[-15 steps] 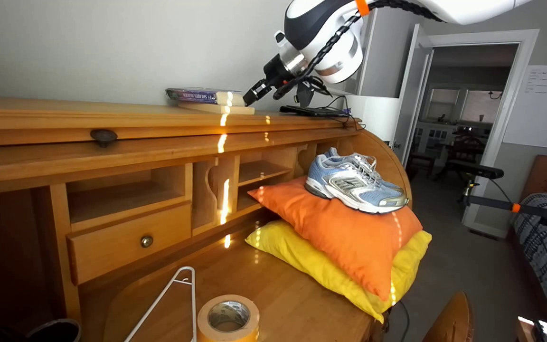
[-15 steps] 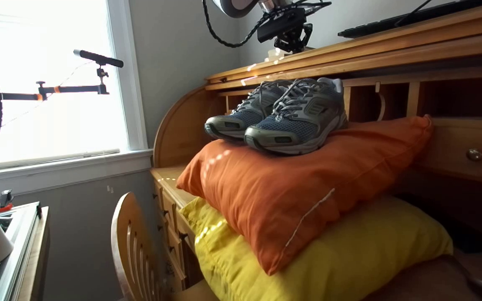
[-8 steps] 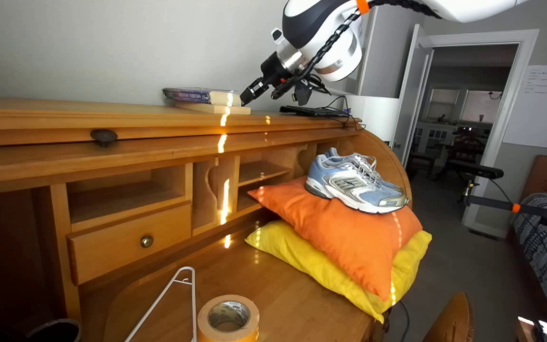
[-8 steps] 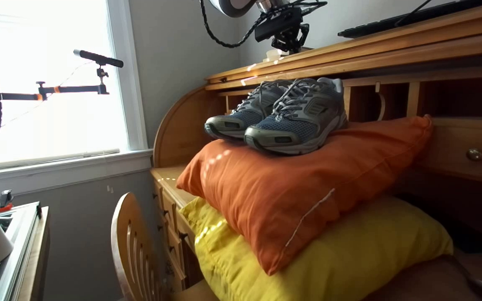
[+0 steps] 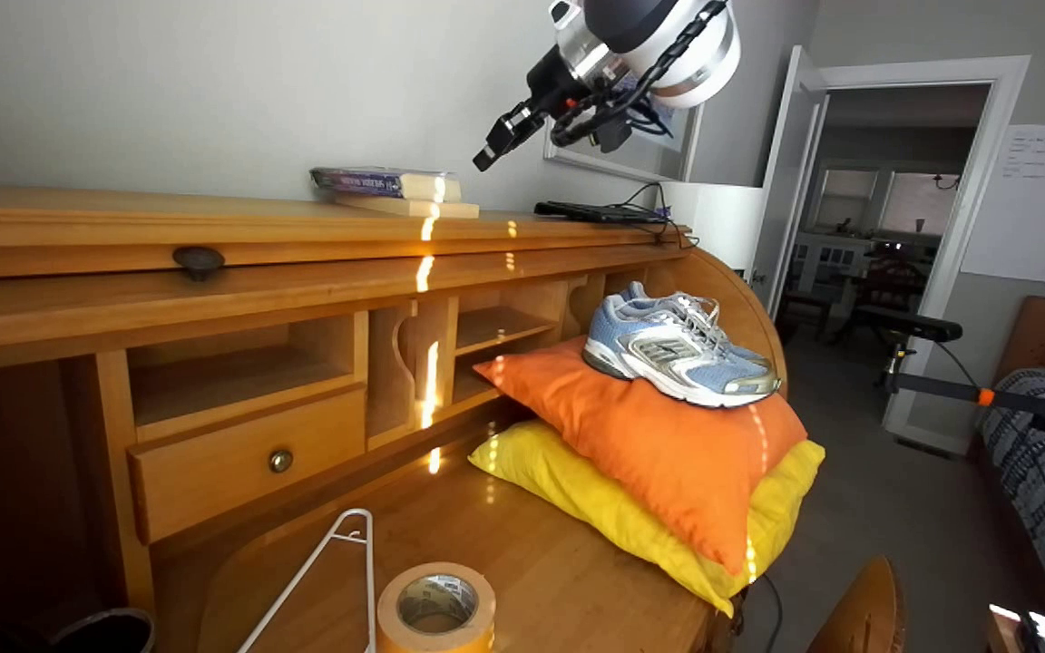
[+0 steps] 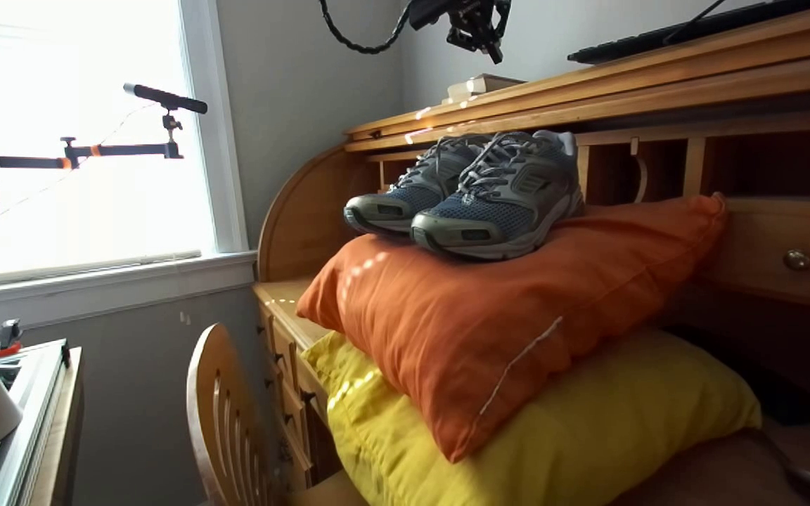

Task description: Move the books to left then put the shoes on the top of the cabinet and push them backwards

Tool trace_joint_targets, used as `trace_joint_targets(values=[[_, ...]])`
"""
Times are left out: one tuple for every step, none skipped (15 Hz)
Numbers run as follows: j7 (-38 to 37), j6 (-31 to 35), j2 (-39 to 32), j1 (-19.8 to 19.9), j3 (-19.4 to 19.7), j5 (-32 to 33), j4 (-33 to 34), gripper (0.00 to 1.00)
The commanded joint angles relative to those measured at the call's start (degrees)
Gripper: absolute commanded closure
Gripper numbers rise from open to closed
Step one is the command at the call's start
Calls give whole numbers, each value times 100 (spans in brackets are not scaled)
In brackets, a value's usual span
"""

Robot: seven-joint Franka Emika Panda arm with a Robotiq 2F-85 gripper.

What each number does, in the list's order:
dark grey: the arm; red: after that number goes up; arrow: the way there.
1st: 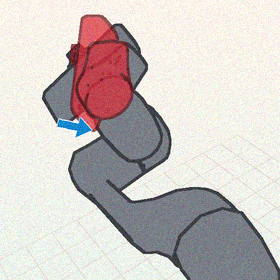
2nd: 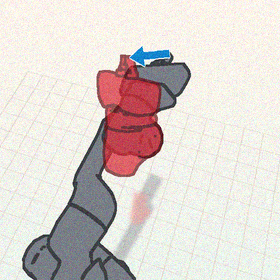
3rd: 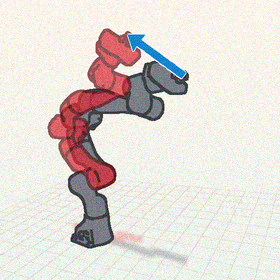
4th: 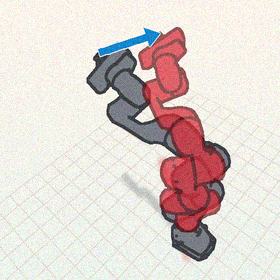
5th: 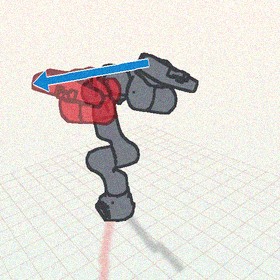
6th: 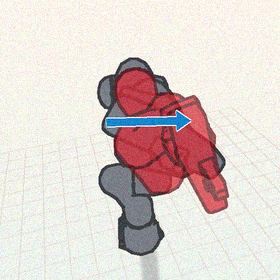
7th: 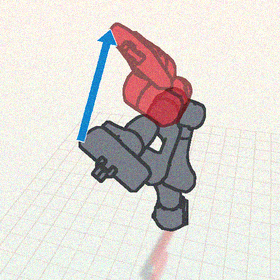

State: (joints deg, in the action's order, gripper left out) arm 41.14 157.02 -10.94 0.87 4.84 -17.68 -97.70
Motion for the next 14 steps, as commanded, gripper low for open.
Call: trace_joint_targets(values=[[-902,-565,820,219,-8,792,-739,100],[-1107,-749,969,262,10,956,-829,100],[-1244,-950,1128,305,9,1045,-929,100],[-1404,-1143,1267,335,23,1143,-1013,100],[-1600,-1366,1386,361,44,1267,-1071,100],[-1792,-1615,1499,388,62,1365,-1106,100],[-1949,-1857,1603,413,82,1436,-1132,97],[-2114,-2058,1705,434,100,1522,-1178,72],[-2282,-2249,1798,457,119,1614,-1210,71],[-2574,-2430,1876,491,124,1814,-1239,66],[-2707,-2624,1940,519,139,1897,-1240,59],[-2916,-2771,2005,549,140,2033,-1253,50],[-3105,-2952,2062,580,141,2142,-1260,44],[-3250,-3064,2105,605,151,2217,-1270,37]])
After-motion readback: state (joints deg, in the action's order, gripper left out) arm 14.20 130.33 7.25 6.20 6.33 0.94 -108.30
